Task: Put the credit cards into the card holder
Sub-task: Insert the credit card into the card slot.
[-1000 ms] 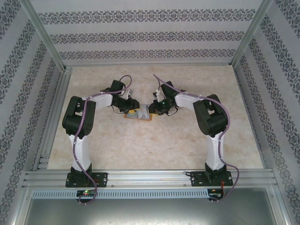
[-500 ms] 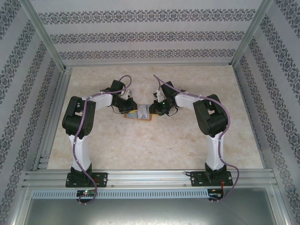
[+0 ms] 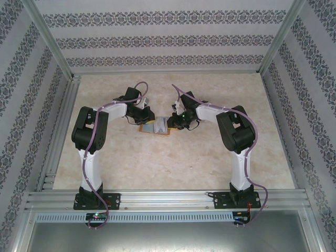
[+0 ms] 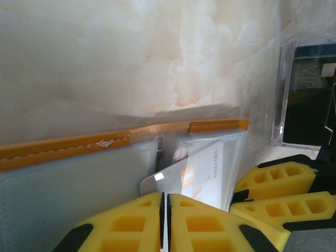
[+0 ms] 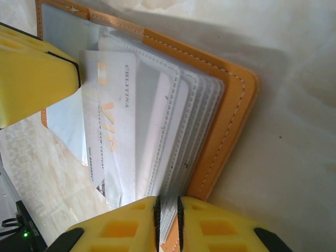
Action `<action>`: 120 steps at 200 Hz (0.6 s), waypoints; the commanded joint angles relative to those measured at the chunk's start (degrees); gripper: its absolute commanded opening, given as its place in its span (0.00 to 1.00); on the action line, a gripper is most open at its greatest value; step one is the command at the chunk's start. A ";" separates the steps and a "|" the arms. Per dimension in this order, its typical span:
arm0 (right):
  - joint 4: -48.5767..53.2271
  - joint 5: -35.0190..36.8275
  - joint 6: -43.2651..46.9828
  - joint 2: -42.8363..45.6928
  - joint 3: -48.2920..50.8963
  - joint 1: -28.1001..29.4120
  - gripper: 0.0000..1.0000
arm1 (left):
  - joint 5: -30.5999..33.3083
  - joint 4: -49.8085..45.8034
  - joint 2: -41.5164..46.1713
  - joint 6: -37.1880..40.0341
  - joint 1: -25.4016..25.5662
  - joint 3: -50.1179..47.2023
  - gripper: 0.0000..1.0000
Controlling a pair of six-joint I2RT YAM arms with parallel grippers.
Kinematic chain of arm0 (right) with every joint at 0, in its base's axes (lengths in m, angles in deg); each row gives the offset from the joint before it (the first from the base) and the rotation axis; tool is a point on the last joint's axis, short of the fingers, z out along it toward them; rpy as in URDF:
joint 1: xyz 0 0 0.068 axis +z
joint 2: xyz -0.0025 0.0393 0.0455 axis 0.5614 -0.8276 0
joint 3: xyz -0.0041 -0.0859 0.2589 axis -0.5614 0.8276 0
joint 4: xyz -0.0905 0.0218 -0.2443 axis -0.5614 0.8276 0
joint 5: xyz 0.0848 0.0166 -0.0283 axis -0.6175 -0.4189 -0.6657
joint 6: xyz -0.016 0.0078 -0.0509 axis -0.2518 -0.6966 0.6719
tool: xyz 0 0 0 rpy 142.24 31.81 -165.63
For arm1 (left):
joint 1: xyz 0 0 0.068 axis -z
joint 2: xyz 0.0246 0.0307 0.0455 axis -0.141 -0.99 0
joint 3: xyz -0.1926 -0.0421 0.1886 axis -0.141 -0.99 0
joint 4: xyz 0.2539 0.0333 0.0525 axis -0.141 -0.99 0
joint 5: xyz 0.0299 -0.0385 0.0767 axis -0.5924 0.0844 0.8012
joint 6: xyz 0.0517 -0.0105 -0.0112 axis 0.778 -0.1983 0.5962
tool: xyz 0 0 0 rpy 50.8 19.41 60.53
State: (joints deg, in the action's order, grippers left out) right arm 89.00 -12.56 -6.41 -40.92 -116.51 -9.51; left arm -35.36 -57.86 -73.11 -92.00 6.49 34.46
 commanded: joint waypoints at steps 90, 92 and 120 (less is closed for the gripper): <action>1.43 0.68 1.48 -0.47 0.70 0.31 0.20 | 3.34 -4.29 0.58 1.68 0.69 1.76 0.30; 1.38 0.76 1.52 -0.46 0.70 0.32 0.20 | 3.34 -4.29 0.51 1.68 0.70 1.83 0.30; 1.34 0.77 1.57 -0.40 0.96 0.23 0.20 | 3.12 -4.11 -0.37 1.17 0.93 2.75 0.30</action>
State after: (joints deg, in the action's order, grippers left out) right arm 89.02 -12.56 -6.41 -40.92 -116.51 -9.51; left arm -32.43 -61.27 -73.02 -90.56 6.57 35.55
